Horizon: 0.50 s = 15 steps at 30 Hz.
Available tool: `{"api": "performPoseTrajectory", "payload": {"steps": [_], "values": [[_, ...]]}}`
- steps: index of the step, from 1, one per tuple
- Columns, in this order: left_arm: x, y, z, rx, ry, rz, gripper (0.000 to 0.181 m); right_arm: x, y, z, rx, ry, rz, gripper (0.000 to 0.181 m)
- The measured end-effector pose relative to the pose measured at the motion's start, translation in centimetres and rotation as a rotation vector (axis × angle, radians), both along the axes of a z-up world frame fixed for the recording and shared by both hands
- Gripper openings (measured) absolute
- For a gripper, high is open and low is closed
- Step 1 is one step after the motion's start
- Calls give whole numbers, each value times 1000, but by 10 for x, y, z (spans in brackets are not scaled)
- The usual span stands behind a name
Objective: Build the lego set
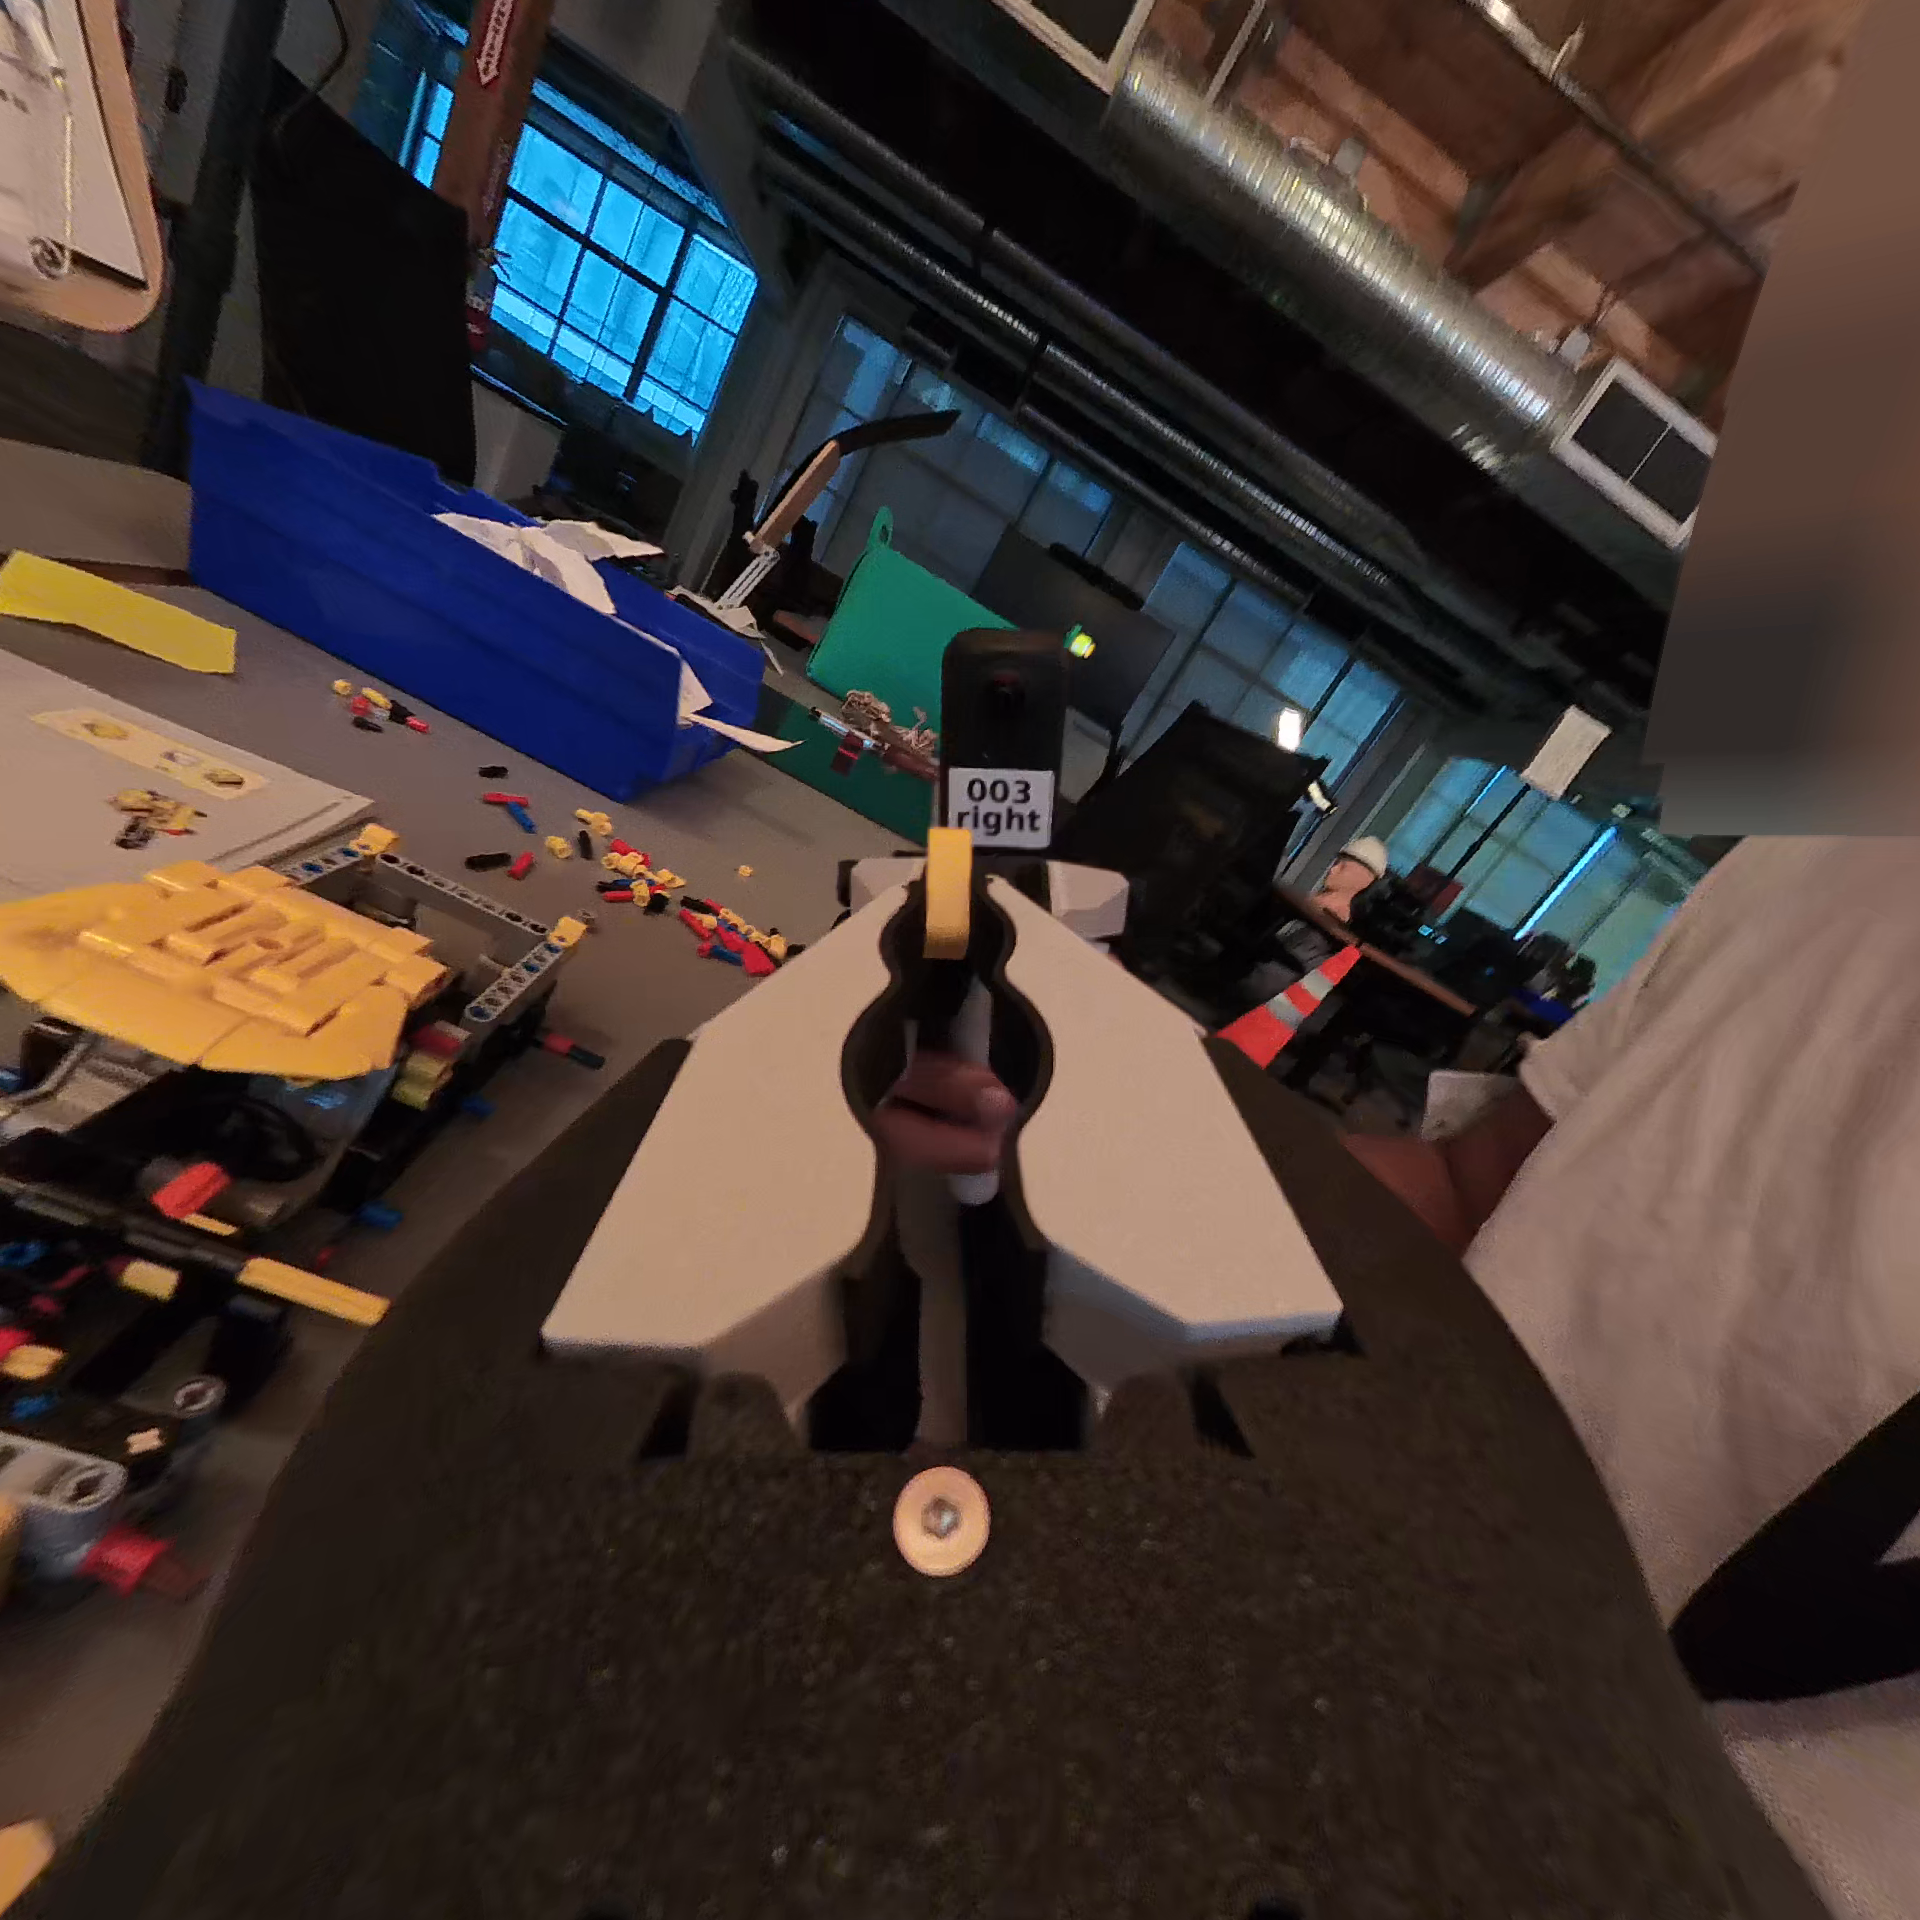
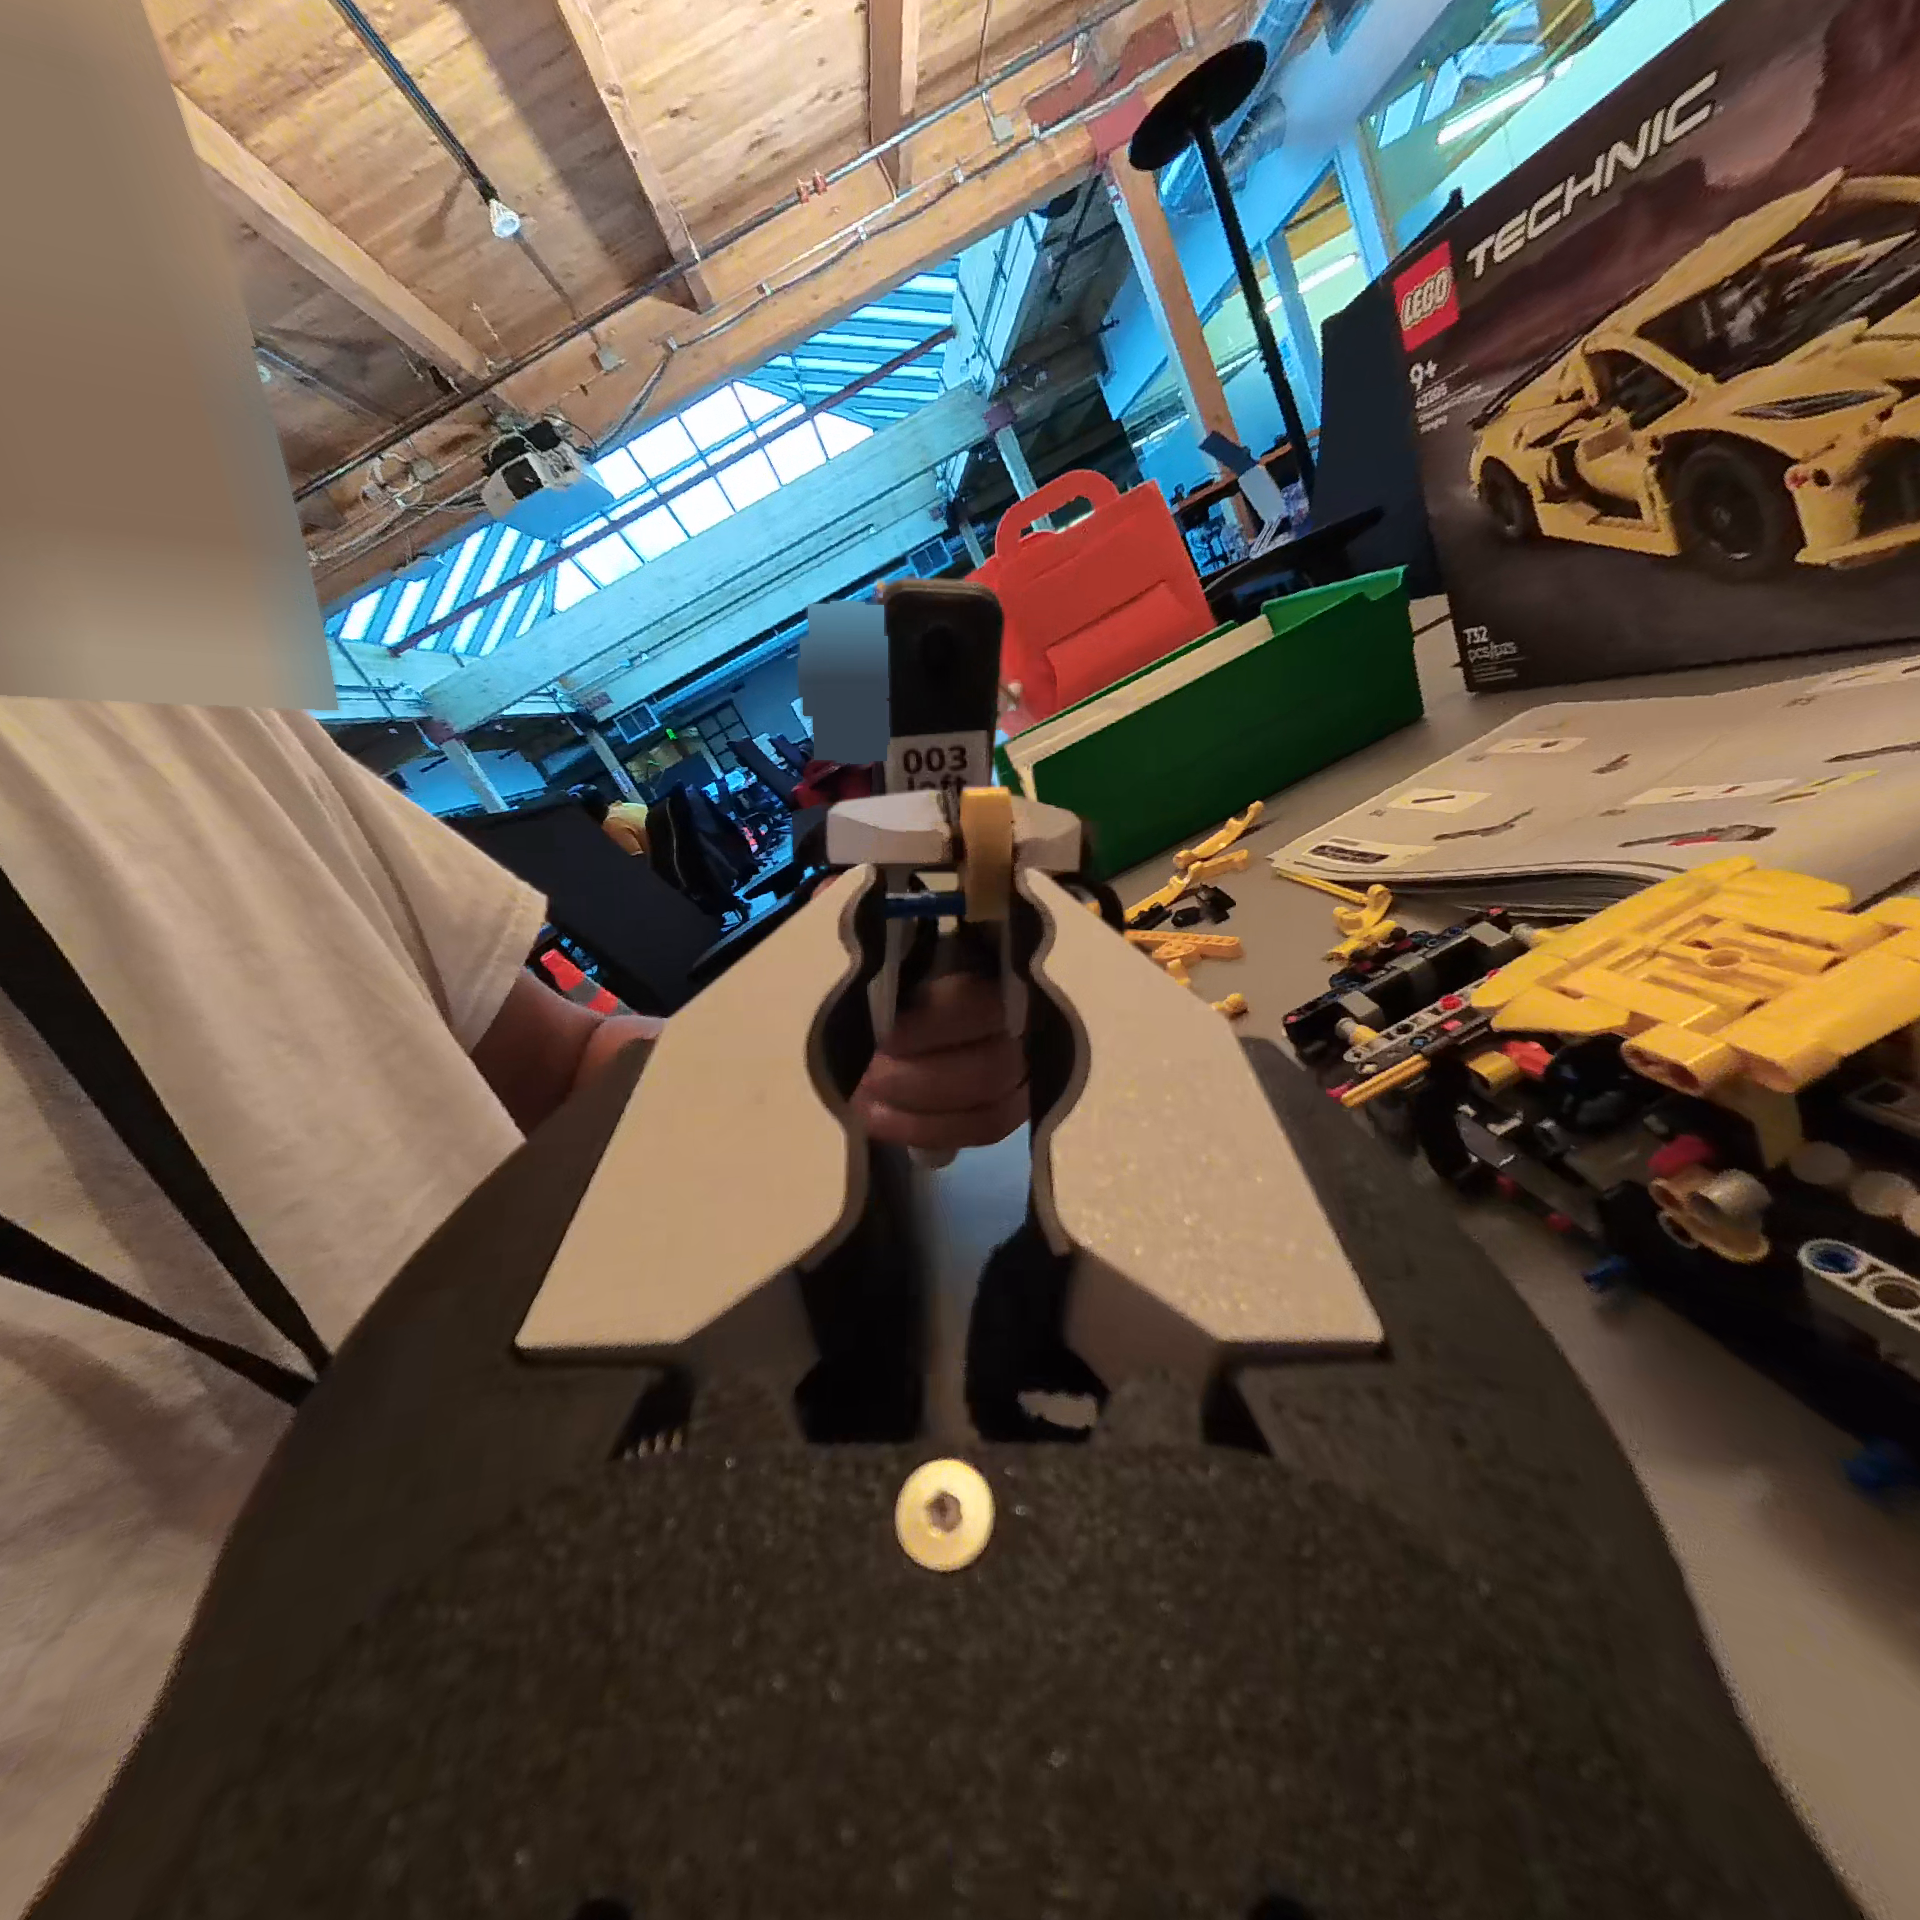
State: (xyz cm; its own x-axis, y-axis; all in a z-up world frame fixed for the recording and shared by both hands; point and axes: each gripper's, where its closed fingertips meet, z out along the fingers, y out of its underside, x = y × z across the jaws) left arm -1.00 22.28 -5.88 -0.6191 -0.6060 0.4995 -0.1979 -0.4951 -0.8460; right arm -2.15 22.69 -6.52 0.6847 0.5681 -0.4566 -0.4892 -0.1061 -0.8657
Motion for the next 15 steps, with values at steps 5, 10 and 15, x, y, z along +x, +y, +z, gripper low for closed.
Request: {"api": "performPoseTrajectory", "payload": {"steps": [5, 10, 15], "values": [[-1, 1, -8, 96, 14, -1, 8, -1, 1, -7, -34, -17, 7, 23], [-2, 3, -15, 147, 34, -9, 16, 6, -3, -5, -26, 21, 12, 22], [-3, -2, -16, 159, 34, -37, 9, 0, -1, -11, -55, -12, 35, 23]]}}
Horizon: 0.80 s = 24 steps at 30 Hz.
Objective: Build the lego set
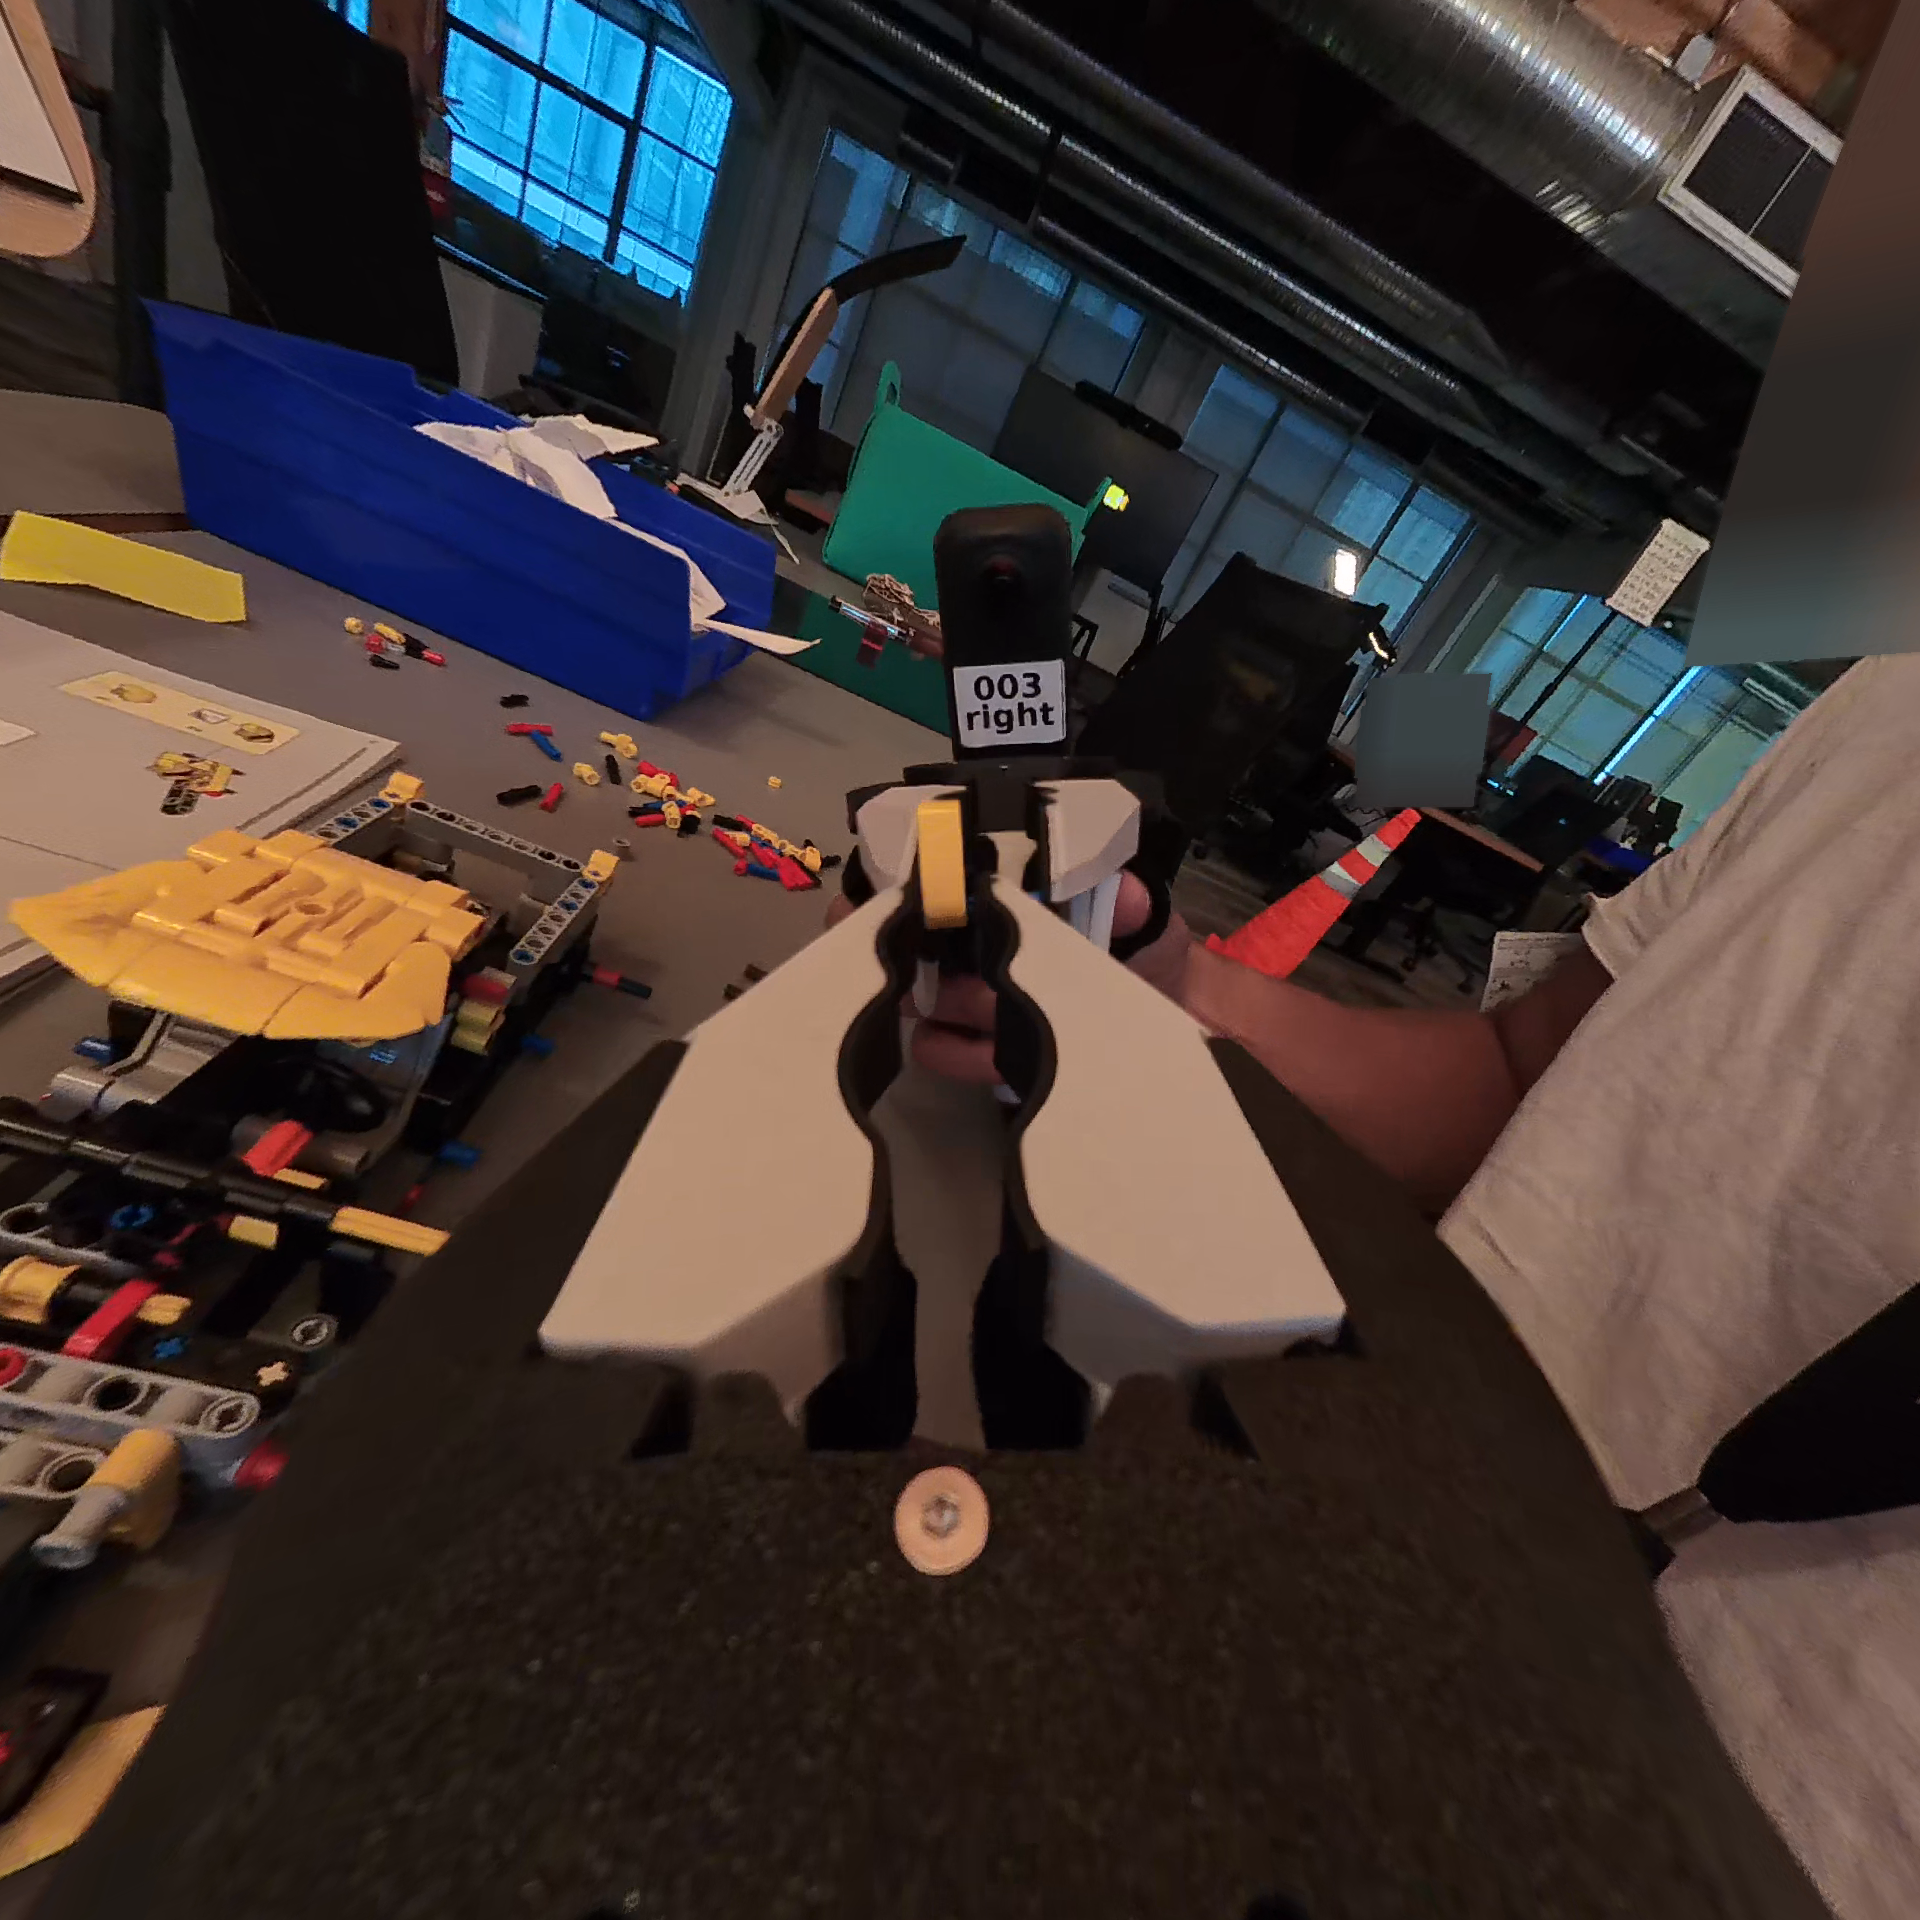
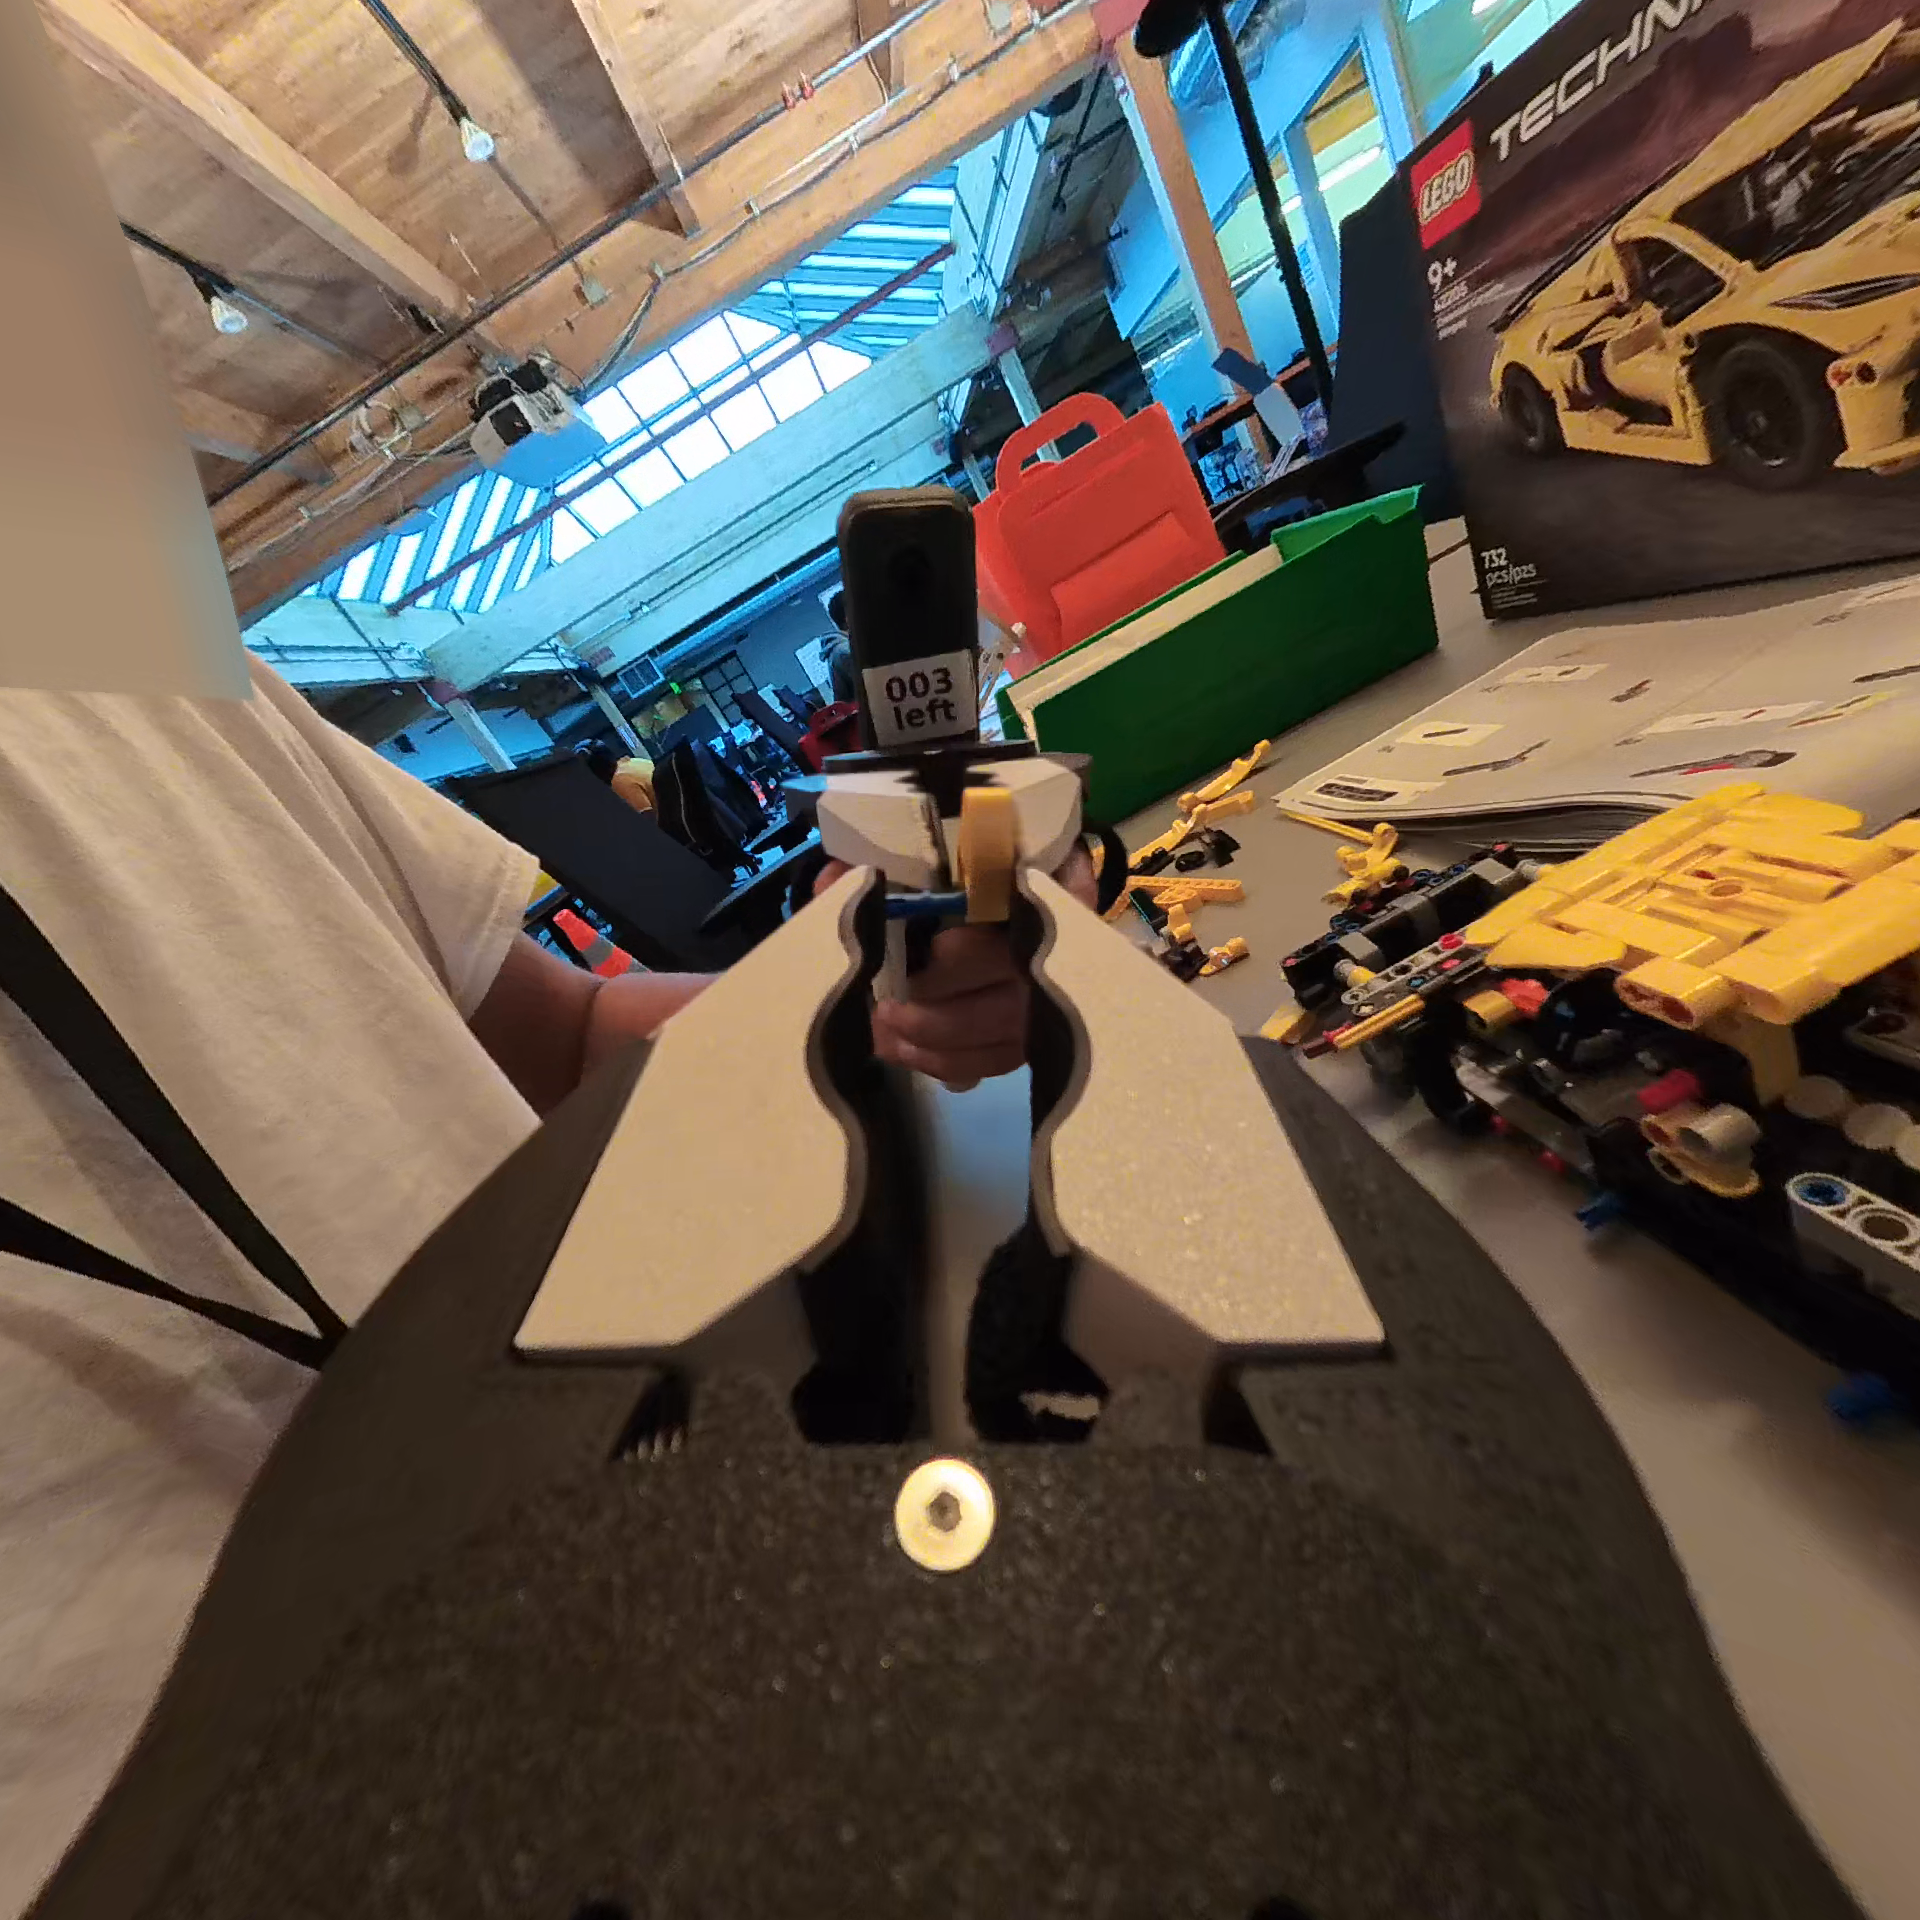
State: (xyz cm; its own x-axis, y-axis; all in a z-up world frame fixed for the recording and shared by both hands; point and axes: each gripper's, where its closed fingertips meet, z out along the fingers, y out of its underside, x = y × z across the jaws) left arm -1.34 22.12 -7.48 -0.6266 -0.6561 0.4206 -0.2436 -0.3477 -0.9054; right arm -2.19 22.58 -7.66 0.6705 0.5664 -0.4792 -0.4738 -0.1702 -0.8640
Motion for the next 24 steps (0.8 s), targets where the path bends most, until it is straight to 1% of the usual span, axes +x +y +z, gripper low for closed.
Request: {"api": "performPoseTrajectory", "payload": {"steps": [3, 5, 6, 7, 9, 13, 14, 16, 23, 24], "values": [[1, 2, -3, 22, 10, 15, 7, 1, 1, -2, -8, -3, -8, 22], [0, 2, -1, 2, 7, 4, 7, 0, 1, 0, 10, 4, -3, 22], [-1, 2, 0, -20, 6, -5, 7, 2, 1, 5, 38, 16, -14, 25], [-2, 4, 3, -50, 5, -10, 7, 6, 0, 11, 72, 42, -34, 32], [-2, 8, 9, -97, -8, -5, 7, 8, -4, 14, 90, 61, -23, 25], [-2, 5, 6, -51, -10, 1, 7, 0, 1, 8, 61, 19, -18, 34], [-1, 4, 4, -35, -13, 7, 7, 0, 2, 6, 54, 8, -23, 33], [-2, 1, 4, -21, -17, 1, 7, -2, 0, 6, 56, 7, -1, 23], [-3, -2, 4, -101, 17, -27, 7, -3, -3, 5, 66, -28, 6, 22], [-6, -5, 7, -129, 11, -56, 7, -3, -4, 6, 80, -34, 3, 18]]}}
